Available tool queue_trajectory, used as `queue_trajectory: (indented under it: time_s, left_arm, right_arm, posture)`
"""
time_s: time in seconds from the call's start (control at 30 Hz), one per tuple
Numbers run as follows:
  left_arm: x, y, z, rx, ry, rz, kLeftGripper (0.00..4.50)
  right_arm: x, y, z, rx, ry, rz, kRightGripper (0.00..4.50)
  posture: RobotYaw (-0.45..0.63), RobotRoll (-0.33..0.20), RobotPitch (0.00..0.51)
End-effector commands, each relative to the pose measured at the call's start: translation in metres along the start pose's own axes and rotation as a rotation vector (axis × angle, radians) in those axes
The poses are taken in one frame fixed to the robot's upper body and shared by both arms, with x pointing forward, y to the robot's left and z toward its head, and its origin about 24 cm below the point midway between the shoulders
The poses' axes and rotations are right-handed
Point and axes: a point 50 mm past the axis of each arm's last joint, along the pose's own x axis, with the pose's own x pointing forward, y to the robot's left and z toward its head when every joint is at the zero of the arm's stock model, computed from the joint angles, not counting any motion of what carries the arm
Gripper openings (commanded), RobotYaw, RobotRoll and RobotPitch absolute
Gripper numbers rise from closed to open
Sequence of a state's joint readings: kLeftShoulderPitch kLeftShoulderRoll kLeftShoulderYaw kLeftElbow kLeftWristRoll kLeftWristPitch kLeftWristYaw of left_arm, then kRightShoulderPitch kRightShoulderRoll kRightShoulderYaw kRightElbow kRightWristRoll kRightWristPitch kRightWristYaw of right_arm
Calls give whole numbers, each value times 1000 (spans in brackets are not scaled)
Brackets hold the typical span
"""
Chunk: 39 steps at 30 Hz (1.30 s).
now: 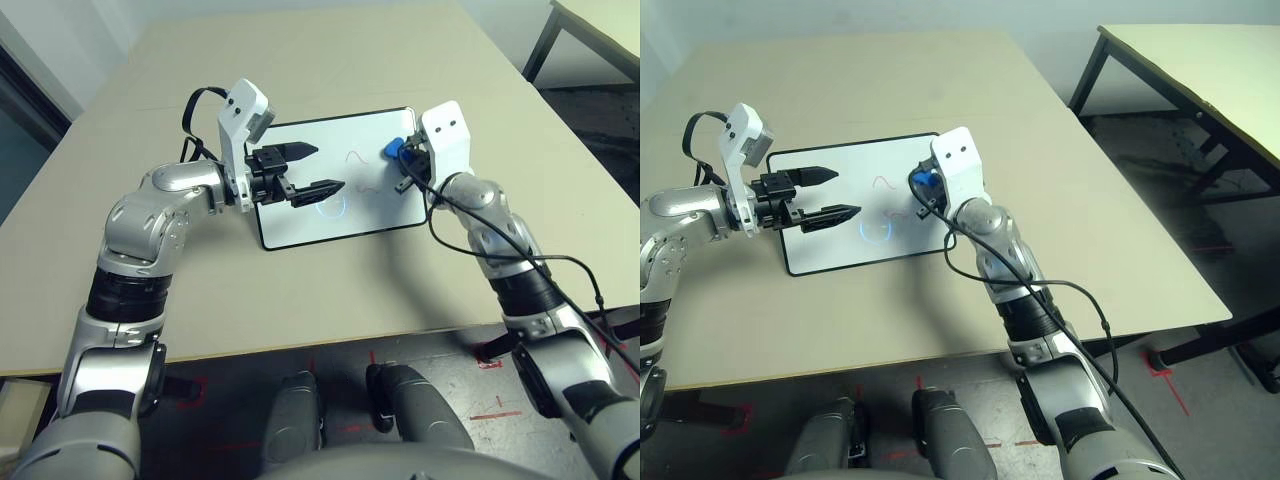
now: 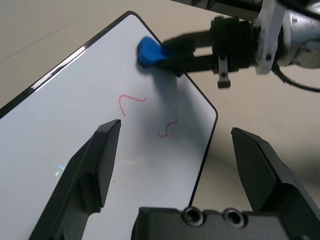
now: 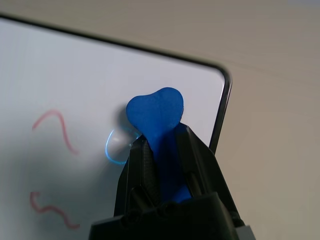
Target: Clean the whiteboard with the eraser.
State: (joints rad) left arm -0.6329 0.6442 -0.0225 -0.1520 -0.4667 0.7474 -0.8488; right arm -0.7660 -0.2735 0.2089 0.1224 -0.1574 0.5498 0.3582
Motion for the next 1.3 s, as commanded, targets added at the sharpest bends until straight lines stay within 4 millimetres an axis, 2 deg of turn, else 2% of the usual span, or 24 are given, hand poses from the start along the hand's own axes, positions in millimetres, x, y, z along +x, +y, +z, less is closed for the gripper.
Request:
queue_trajectory:
  time_s: [0.03, 0.23, 0.47, 0.67, 0.8, 0.93, 1.1, 1.2, 1.3]
  left_arm:
    - [2, 0, 0, 3, 6, -5, 4500]
    - [3, 0, -1, 3, 5, -5, 4500]
    - [3, 1, -3, 1, 5, -6, 4500]
    - [2, 2, -5, 0, 8, -6, 4500]
    - [2, 3, -6, 0, 11, -4, 4500]
    - [1, 4, -7, 0, 15, 1, 4500]
    - [0, 3, -8, -2, 16, -1, 4500]
    - [0, 3, -8, -1, 16, -1, 4500]
    - [0, 3, -8, 0, 16, -1, 4500]
  right_arm:
    - [1, -3, 12, 15, -46, -16, 640]
    - [1, 8, 9, 26, -36, 20, 638]
    - [-3, 45, -11, 37, 29, 175, 638]
    - [-3, 73, -12, 38, 26, 354, 638]
    - [2, 66, -11, 2, 21, 325, 638]
    - [12, 38, 0, -39, -15, 184, 637]
    - [20, 13, 19, -54, -80, 57, 637]
    - [21, 13, 21, -55, -87, 58, 637]
    - [20, 27, 13, -63, -64, 123, 637]
  posture:
    - [22, 0, 125]
    - [20, 0, 126]
    - [19, 0, 128]
    - [20, 0, 129]
    - [20, 0, 129]
    - [26, 0, 125]
    - [31, 0, 122]
    - [32, 0, 121]
    - [33, 0, 123]
